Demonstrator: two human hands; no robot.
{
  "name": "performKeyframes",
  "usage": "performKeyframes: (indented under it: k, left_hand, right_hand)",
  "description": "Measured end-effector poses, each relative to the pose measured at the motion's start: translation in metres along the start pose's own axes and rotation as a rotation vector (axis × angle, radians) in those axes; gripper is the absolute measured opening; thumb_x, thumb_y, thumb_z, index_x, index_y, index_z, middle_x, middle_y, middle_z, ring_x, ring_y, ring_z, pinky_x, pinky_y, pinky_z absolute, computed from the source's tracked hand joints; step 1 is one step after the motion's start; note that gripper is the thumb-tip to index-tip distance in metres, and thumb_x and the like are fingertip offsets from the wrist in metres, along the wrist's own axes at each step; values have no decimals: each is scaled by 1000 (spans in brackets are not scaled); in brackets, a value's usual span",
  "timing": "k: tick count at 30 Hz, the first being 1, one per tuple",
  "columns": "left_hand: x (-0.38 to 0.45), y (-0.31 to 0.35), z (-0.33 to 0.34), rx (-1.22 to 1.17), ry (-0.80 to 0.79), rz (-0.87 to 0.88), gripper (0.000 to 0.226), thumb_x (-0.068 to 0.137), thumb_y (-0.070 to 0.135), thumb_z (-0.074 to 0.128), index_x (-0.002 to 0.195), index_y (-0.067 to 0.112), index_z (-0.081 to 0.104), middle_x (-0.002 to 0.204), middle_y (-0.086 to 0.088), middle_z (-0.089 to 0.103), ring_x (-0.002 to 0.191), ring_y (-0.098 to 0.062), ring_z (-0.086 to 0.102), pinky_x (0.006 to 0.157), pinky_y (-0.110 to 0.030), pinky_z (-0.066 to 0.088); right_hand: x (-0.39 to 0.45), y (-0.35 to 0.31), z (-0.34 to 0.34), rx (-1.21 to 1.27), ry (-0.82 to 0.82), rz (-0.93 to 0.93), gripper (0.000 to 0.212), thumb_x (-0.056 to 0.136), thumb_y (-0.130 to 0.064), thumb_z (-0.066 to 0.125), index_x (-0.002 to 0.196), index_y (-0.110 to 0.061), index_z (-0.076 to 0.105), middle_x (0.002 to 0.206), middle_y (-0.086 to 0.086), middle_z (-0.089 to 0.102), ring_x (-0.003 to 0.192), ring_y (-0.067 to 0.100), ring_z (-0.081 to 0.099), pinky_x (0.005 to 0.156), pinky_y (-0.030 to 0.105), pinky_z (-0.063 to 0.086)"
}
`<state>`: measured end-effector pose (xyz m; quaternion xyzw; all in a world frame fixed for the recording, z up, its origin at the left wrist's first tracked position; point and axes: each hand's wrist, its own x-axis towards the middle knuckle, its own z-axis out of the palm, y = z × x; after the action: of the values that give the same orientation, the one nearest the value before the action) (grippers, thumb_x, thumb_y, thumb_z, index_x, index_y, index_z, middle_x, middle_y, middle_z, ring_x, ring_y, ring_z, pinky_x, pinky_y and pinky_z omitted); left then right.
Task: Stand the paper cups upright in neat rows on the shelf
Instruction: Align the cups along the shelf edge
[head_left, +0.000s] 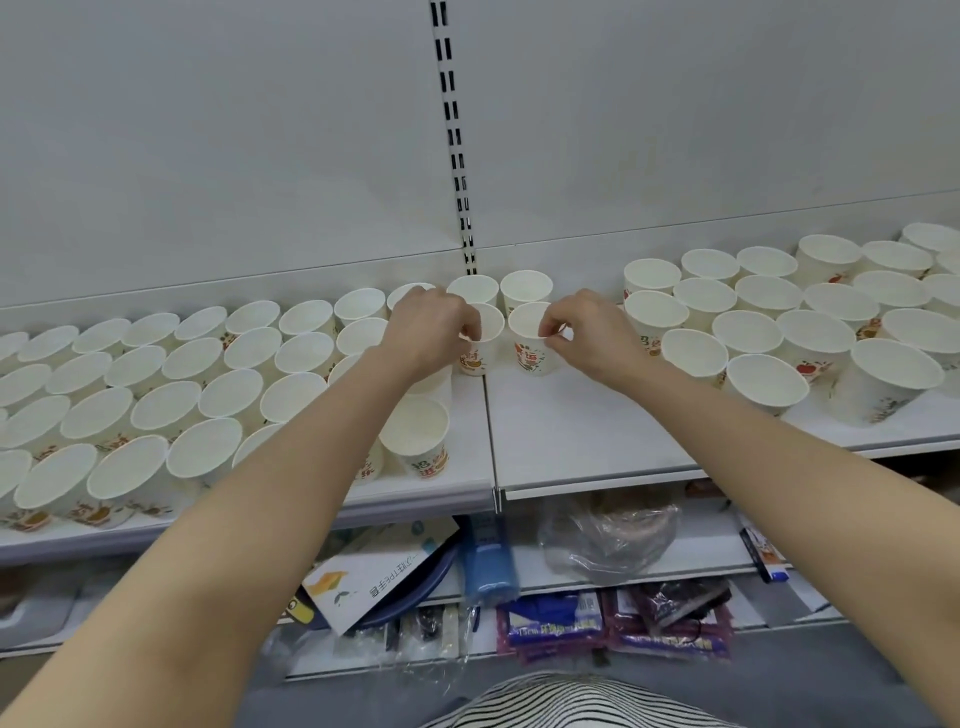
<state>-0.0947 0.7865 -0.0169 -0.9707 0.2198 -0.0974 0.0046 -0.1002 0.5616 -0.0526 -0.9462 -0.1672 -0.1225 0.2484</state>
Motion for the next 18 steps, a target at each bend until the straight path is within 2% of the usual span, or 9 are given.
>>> performKeyframes:
  k: [3,8,12,14,18]
  left_hand:
    - [2,0,1,19,-2,-6,12,83,21,64,90,27,72,91,5,72,91,-21,61,76,-30,31]
    - [3,0,0,-3,11,1,10,84,22,64,88,27,73,87,5,72,86,-22,61,75,-28,30]
    - [3,3,1,-10,2,8,10,84,25,64,88,27,73,87,5,72,85,-22,62,77,-29,33]
    - [3,4,0,-10,-14,27,10,84,28,64,91,28,72,90,5,73,87,-21,62,78,-29,35]
    - [-1,11,-6,-97,14,36,27,83,37,70,108,28,70,105,6,70,101,-20,60,82,-32,43]
  right_hand:
    - [2,-3,2,2,-12,10,10,80,-12,64,84,-21,68,89,2,67,93,19,54,70,31,42]
    - [2,-7,3,-9,-23,28,13,80,-11,61,84,-22,67,90,3,66,93,20,54,73,37,47]
    - [0,-8,3,-32,-18,43,14,81,-11,60,86,-22,68,91,5,65,93,21,54,68,33,44]
    - [-2,-9,3,-52,-16,39,14,82,-11,61,88,-21,69,92,5,65,95,22,54,66,30,40]
    - [-13,-17,-6,-6,73,16,18,82,-15,66,99,-20,68,100,-2,67,102,18,52,76,35,47]
